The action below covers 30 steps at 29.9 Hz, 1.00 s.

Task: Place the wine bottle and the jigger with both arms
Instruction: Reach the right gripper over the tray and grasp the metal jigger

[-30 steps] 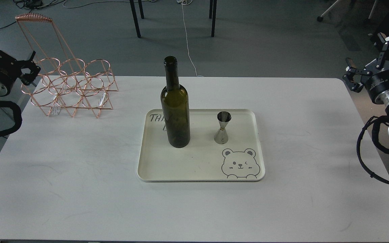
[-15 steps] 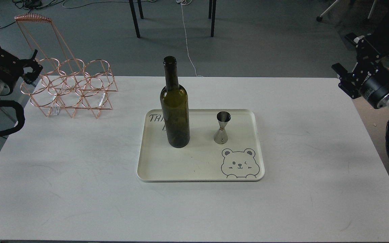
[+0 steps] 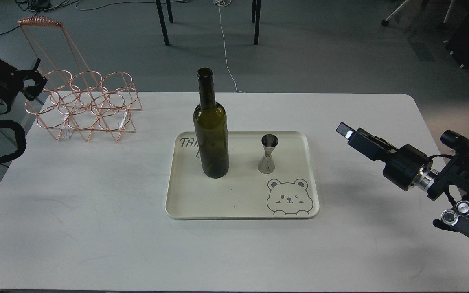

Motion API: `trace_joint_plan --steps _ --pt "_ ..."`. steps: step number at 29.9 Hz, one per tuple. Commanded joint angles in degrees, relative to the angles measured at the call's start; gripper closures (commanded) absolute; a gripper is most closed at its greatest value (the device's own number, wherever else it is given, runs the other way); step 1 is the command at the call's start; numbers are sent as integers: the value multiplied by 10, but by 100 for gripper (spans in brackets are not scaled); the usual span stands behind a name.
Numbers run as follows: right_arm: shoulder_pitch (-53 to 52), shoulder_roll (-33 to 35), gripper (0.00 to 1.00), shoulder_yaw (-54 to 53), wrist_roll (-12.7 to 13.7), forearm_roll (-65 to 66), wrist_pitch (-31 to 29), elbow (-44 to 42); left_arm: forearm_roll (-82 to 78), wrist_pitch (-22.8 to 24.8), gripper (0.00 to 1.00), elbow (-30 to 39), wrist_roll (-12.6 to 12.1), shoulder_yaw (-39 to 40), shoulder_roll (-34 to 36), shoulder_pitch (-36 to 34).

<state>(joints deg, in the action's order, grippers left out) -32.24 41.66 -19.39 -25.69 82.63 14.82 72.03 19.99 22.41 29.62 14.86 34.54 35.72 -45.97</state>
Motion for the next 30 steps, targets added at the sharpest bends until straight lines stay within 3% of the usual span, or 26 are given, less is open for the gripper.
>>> trace_joint_plan --steps 1,3,10,15,22,25,30 --pt "-24 -51 3 30 -8 94 8 -64 0 -1 2 0 1 1 -1 0" --pt "-42 -82 6 44 -23 111 9 -95 1 -2 2 0 1 2 0 0" --pt "-130 -208 29 155 -23 117 12 -227 1 0 2 0 0 4 9 -2" --pt "-150 -275 32 174 -23 117 14 -298 0 0 2 0 0 4 25 -3" --pt "-168 -312 35 175 -23 115 14 -337 1 0 2 0 0 4 32 -4" --pt "-172 -315 43 175 -23 115 13 -346 0 -1 2 0 0 4 32 -7" --pt "-174 -329 64 175 -23 114 13 -372 0 -1 2 0 0 3 32 -13"
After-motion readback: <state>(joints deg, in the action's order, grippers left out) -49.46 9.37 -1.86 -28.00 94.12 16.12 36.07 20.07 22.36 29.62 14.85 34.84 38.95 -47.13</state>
